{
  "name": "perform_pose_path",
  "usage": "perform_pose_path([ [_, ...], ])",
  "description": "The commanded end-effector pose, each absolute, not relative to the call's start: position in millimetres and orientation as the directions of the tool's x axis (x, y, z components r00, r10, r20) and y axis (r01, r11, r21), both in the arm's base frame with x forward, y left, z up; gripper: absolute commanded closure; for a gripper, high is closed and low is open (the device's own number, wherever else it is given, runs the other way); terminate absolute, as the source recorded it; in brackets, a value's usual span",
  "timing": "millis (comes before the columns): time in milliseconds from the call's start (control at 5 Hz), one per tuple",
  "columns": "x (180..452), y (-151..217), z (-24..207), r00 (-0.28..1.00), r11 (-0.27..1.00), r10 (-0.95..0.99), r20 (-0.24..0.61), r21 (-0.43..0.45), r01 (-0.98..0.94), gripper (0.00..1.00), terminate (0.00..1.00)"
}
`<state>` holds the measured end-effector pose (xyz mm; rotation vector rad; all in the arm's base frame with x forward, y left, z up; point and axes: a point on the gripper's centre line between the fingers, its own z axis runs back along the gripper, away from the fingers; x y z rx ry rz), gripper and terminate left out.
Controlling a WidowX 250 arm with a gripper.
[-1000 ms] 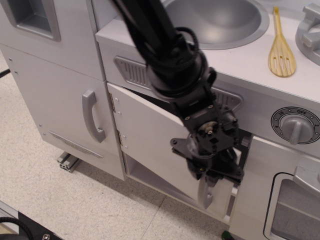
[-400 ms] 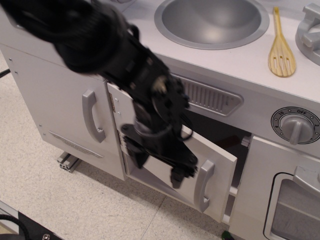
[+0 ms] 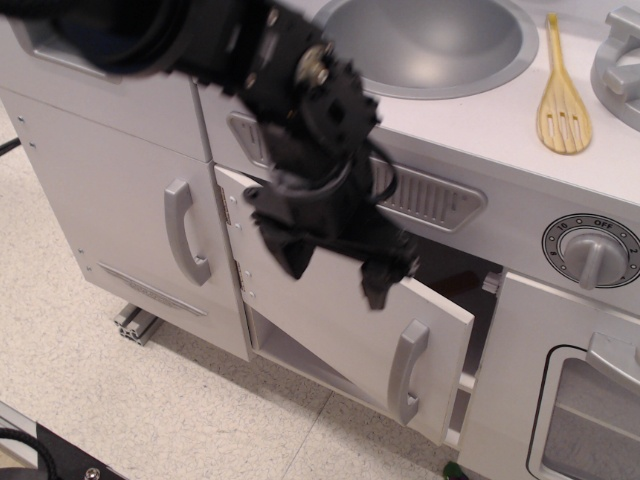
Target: Open cabinet
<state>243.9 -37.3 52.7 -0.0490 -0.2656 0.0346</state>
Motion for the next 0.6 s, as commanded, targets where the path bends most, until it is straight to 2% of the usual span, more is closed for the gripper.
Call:
perform_pose_path([
  [0,292,-68,55,0.917,0.998,0.065,0.392,-0.046,-0.051,0.0,0.0],
  [400,302,-84,47,0.88,1.0,-0.002,0.474,-0.022,0.013,0.0,0.0],
])
